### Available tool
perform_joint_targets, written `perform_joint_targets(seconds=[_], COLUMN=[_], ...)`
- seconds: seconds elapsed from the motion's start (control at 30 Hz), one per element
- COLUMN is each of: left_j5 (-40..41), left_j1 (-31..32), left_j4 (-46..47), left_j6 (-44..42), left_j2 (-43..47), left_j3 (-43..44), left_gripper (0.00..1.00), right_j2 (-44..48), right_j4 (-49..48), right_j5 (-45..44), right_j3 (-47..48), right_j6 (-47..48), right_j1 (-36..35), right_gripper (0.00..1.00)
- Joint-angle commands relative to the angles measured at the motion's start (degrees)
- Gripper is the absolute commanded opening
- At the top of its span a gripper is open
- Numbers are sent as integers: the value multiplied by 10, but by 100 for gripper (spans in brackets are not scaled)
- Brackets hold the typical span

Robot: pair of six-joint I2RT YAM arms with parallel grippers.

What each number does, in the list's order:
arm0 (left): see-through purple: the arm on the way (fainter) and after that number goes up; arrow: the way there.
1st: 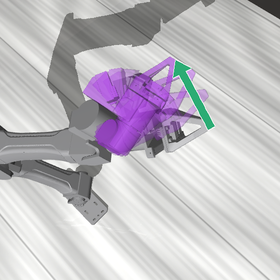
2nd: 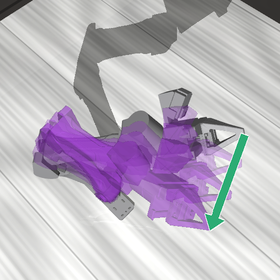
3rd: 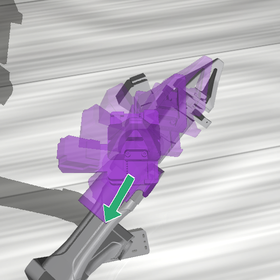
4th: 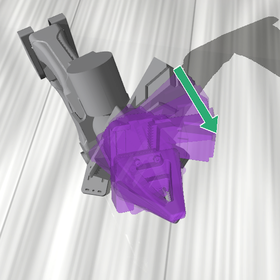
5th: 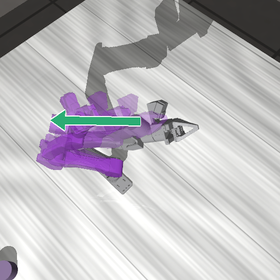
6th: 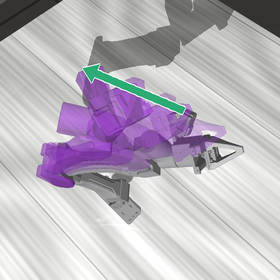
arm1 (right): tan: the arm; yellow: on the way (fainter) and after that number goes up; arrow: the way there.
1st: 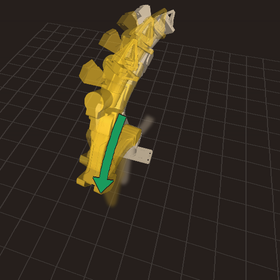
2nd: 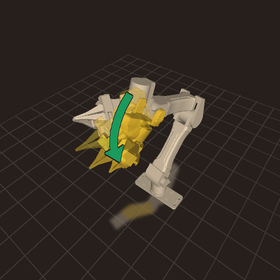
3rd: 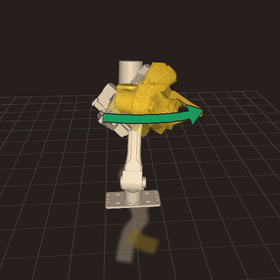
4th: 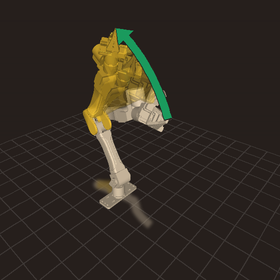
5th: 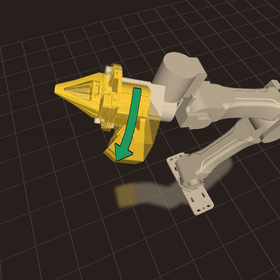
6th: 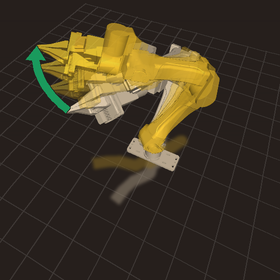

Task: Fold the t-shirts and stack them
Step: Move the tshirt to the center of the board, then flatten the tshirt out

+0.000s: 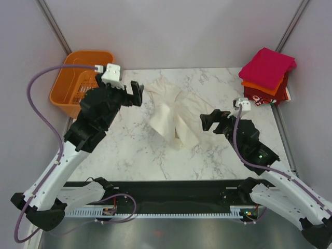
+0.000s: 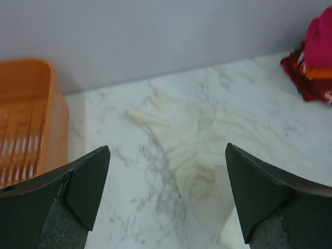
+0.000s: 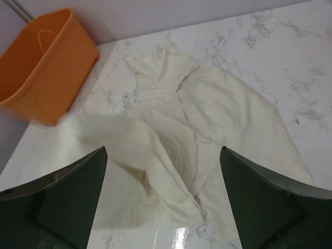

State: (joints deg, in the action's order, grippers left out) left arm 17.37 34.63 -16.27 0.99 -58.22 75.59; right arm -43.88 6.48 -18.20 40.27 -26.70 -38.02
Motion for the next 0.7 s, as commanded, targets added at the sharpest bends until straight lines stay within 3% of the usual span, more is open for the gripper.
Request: perform_joint_targets(seconds=[0.0, 0.1, 0.27, 0.43, 0.53, 0.67], left_j5=[35, 33, 19, -92, -129, -100], left_j1=[0, 0, 0, 1, 17, 69], left_j4=[-51, -73, -93, -91, -92, -90], left_j6=[95, 103, 146, 233, 271, 297], left_j2=[58, 76, 79, 30, 0, -15], left_j3=[-103, -131, -142, -179, -207, -243], left_gripper=[100, 100, 100, 90, 88, 88], right_j2=[31, 41, -66, -162, -192, -215], right_j4=[128, 119, 133, 165, 176, 148], right_j5=[-84, -91, -51, -75, -65, 52], right_j3=[29, 7, 14, 6, -12, -46], right_j6=[18, 14, -14, -77, -88, -53], right_j1=[1, 1, 1, 8, 70, 174], right_gripper=[98, 98, 98, 98, 98, 95])
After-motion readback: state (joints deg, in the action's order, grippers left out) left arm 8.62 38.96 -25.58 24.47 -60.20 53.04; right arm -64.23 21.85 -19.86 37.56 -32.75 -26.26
